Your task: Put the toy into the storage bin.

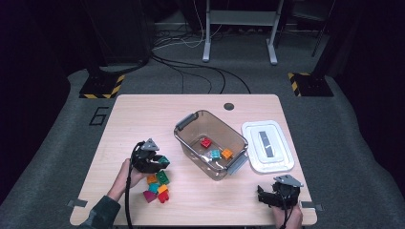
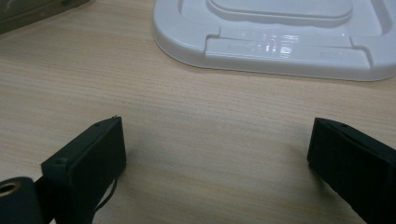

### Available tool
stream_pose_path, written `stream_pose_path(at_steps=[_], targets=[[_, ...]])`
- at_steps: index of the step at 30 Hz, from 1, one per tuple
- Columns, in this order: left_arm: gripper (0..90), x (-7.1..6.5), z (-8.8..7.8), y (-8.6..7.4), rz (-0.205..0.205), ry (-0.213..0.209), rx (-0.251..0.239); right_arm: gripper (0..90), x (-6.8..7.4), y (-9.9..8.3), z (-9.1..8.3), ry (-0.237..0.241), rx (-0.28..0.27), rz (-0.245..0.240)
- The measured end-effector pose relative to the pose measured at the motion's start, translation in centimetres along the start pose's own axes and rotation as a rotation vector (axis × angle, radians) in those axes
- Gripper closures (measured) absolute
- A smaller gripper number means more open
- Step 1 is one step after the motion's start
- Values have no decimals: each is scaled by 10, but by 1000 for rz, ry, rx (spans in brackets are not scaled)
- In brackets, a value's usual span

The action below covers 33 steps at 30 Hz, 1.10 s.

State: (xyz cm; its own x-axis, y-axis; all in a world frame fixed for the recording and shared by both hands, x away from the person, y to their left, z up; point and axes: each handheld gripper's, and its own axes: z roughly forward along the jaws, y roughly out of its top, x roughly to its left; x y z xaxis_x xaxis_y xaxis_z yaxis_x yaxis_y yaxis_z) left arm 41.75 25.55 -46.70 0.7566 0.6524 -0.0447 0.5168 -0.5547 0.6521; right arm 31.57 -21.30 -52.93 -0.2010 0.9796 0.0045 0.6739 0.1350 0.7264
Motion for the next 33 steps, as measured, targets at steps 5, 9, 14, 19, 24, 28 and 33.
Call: stream_pose_path(at_steps=[5,9,14,19,24,28,33], targets=[[586,4,-10,4,0,17,-17,35,0,0,0,0,0,1],[586,6,-16,7,5,27,-23,35,0,0,0,0,0,1],[586,9,-24,10,1,39,-33,35,0,0,0,0,0,0],[586,11,-30,15,6,54,-44,35,0,0,0,0,0,0],[586,12,-37,22,16,64,-54,35,0,0,0,0,0,1],[586,12,-43,27,14,73,-68,35,0,0,0,1,1,4],[586,14,-51,35,19,90,-92,35,0,0,0,0,1,3]])
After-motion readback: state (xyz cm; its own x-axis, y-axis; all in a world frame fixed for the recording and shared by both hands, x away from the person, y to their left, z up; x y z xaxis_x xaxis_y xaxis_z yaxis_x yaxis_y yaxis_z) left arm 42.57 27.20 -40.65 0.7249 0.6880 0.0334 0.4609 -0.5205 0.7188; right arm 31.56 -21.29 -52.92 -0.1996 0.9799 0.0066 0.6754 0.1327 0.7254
